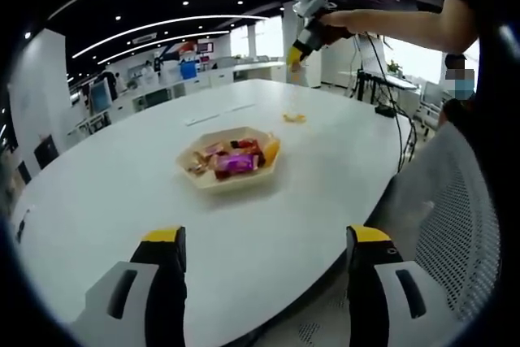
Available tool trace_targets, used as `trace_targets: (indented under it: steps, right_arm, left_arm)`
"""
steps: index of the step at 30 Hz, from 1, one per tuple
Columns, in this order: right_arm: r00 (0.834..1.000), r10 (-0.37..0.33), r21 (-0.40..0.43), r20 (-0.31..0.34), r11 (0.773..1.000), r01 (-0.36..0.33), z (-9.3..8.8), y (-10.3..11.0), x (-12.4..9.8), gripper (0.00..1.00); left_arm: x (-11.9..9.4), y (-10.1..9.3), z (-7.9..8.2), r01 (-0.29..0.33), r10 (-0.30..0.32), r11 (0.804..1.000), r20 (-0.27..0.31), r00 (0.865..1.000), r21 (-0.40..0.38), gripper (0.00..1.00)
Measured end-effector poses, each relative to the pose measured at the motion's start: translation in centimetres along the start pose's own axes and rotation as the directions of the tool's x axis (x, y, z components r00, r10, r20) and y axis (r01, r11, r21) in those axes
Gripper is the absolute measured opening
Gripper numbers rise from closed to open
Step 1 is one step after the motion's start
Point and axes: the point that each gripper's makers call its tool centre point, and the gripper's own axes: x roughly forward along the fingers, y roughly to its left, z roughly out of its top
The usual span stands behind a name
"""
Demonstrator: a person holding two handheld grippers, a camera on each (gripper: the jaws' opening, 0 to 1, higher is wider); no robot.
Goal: Place the target food into the container with the food tongs after gripping and lifting it, then release it inside without dropping or visibly crushing the food.
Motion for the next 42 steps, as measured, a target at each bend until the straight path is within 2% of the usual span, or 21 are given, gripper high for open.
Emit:
trace_targets:
  steps: [7, 10, 17, 29, 38, 42]
  right_arm:
    - [1.000, 0.005, -0.015, 0.014, 1.000, -0.005, 0.9, 0.5, -1.1, 0.19]
    - [1.000, 0.008, -0.019, 0.014, 1.000, -0.008, 0.9, 0.8, -0.8, 0.19]
    - [0.999, 0.047, -0.035, 0.007, 0.998, -0.046, 1.5, 3.2, 0.4, 0.19]
    - [0.987, 0.158, -0.072, 0.010, 0.985, -0.157, 3.0, 9.8, 3.4, 0.19]
    - [0.970, 0.242, -0.137, 0.012, 0.962, -0.238, 4.5, 15.2, 4.1, 0.19]
    - [0.965, 0.263, -0.161, 0.013, 0.953, -0.257, 5.1, 16.6, 4.2, 0.19]
  left_arm:
    - [0.0, -0.1, 0.1, 0.001, -0.001, 1.000, 0.005, 1.000, 0.004, 0.78]
    - [0.0, -0.1, 0.1, 0.001, -0.001, 1.000, 0.006, 1.000, 0.005, 0.78]
    - [-0.1, 0.0, 0.1, -0.006, 0.006, 1.000, 0.010, 1.000, 0.006, 0.78]
    - [-0.3, 0.1, 0.4, -0.016, 0.016, 1.000, 0.019, 1.000, -0.005, 0.79]
    - [-0.3, 0.2, 0.4, -0.022, 0.022, 1.000, 0.019, 1.000, -0.006, 0.78]
    - [-0.3, 0.2, 0.4, -0.025, 0.025, 1.000, 0.018, 1.000, -0.004, 0.78]
